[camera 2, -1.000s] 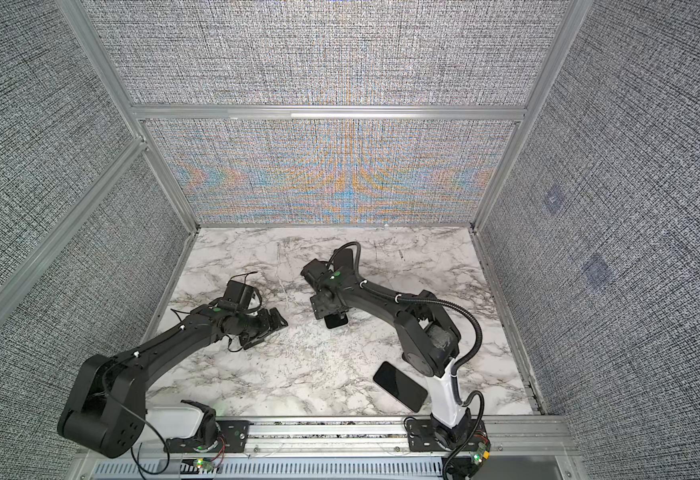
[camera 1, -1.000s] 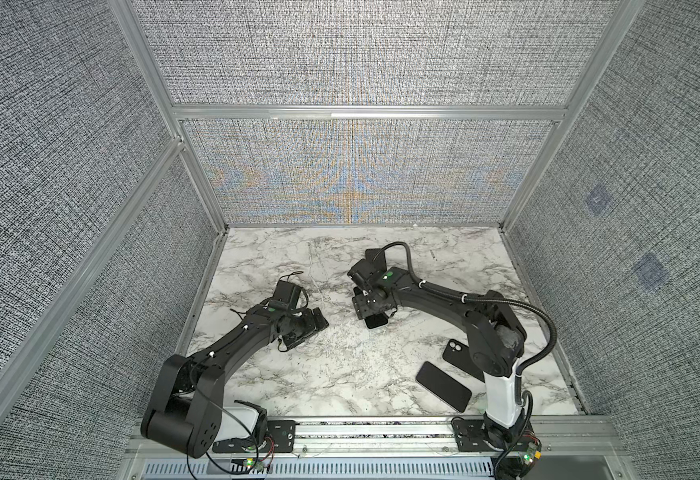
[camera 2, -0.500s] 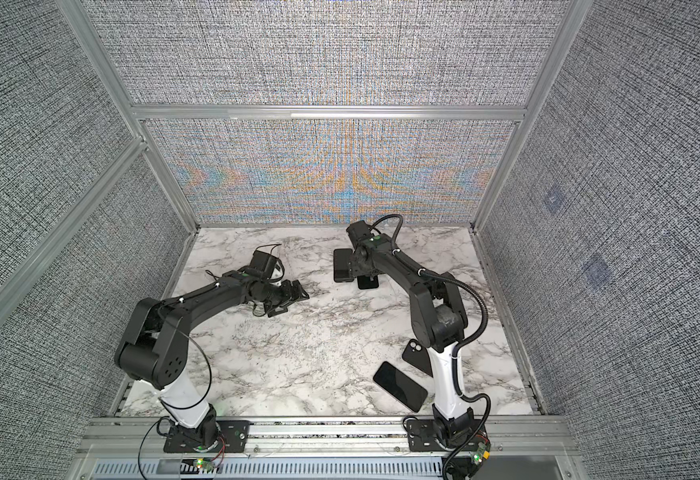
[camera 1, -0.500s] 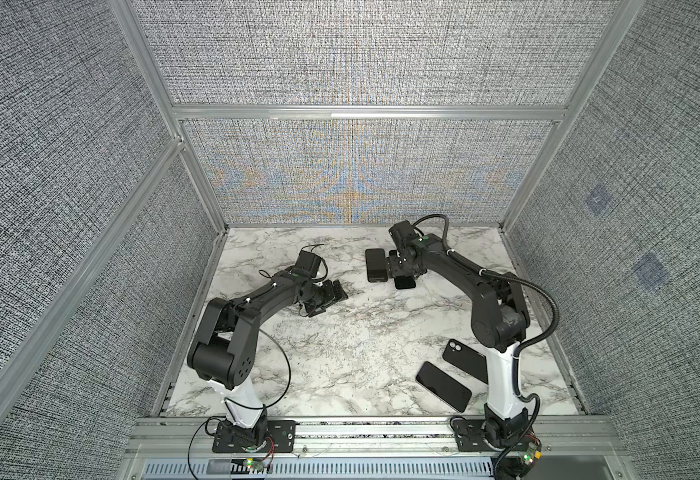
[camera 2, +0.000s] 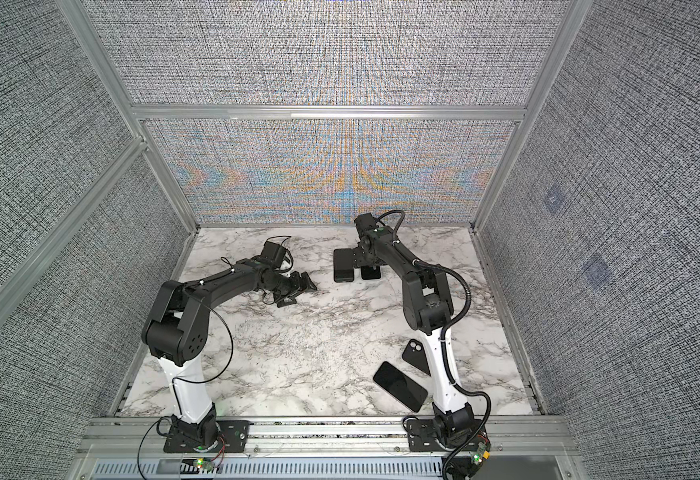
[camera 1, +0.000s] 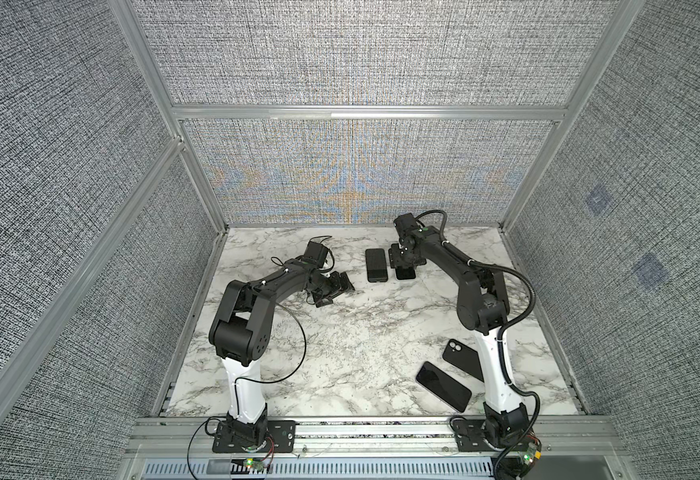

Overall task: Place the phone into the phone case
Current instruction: 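Lower the cased phone beside the other black phone and open the right gripper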

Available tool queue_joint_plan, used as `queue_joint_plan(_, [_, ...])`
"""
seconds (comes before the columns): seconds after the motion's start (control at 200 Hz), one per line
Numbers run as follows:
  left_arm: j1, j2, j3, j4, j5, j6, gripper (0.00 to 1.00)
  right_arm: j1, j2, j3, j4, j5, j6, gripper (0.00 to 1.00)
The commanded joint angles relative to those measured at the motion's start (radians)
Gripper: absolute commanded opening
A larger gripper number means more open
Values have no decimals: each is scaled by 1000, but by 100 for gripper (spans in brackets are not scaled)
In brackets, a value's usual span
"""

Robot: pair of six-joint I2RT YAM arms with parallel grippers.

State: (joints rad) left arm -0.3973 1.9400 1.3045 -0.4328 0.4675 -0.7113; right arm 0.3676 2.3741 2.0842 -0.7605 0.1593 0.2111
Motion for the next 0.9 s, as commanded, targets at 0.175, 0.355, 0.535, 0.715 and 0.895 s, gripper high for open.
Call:
queue_joint_plan(0.175, [2,0,-10,-14,4,15,89,-25,72,106,-43,-12,6,77])
queue_joint_plan(0.355, [3,-6,-23,-7,1,14,89,-29,81,109,-40,-17,8,77])
queue_joint_plan(0.535, [6,-6,-31,-1,7,11,89,-35,105,138,-54,-18,13,77])
queue_joint_plan(0.715, [8,-13,-39,2,5,10,89,-38,131,173,-75,-21,20,78])
queue_joint_plan(0.895, [11,-14,-45,5,5,10,89,-38,143,181,-81,-27,26,80])
